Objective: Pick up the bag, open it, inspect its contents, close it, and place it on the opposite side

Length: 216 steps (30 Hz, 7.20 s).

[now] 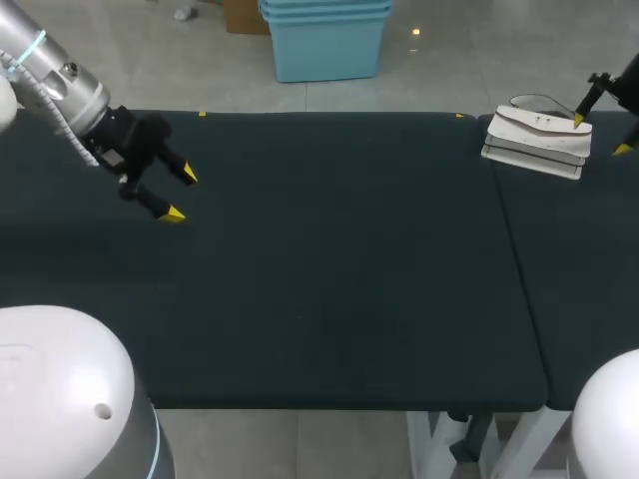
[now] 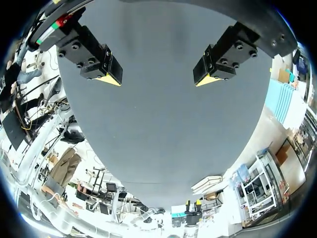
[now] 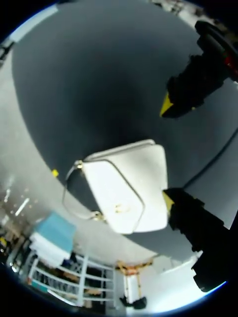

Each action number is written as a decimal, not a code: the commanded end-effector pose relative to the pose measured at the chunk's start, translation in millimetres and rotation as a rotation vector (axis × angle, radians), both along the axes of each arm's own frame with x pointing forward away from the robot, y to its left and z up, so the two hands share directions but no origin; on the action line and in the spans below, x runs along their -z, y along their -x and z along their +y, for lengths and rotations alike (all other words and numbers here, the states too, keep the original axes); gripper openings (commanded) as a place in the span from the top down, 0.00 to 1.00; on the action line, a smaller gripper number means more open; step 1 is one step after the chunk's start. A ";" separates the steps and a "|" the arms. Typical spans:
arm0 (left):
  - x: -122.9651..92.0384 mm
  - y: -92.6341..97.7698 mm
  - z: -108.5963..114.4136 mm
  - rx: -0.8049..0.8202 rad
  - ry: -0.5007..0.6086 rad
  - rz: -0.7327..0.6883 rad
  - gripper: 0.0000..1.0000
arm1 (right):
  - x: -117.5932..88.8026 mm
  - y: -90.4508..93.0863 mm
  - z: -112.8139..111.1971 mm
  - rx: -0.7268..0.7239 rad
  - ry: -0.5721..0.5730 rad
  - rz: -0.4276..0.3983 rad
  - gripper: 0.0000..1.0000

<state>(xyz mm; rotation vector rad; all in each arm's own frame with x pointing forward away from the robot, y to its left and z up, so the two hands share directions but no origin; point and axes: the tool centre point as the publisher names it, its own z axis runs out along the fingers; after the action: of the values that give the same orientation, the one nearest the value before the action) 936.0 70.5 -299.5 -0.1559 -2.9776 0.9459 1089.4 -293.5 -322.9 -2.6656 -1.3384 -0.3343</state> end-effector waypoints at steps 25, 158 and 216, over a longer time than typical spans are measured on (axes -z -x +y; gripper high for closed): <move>0.7 -1.1 0.2 0.002 0.003 0.001 0.00 | 35.8 -36.5 -13.5 -0.026 -0.140 0.060 1.00; 0.7 -1.1 0.2 0.002 0.003 0.001 0.00 | 50.1 -42.7 -8.7 -0.207 -0.452 0.071 0.64; 0.7 -1.1 0.2 0.002 0.003 0.001 0.00 | 38.3 -8.2 17.0 -0.213 -0.596 0.023 0.20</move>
<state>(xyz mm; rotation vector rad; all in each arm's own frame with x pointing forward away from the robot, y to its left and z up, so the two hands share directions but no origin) 936.9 70.4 -299.3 -0.1573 -2.9753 0.9454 1096.3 -271.1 -358.9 -2.1047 -1.2668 -0.6352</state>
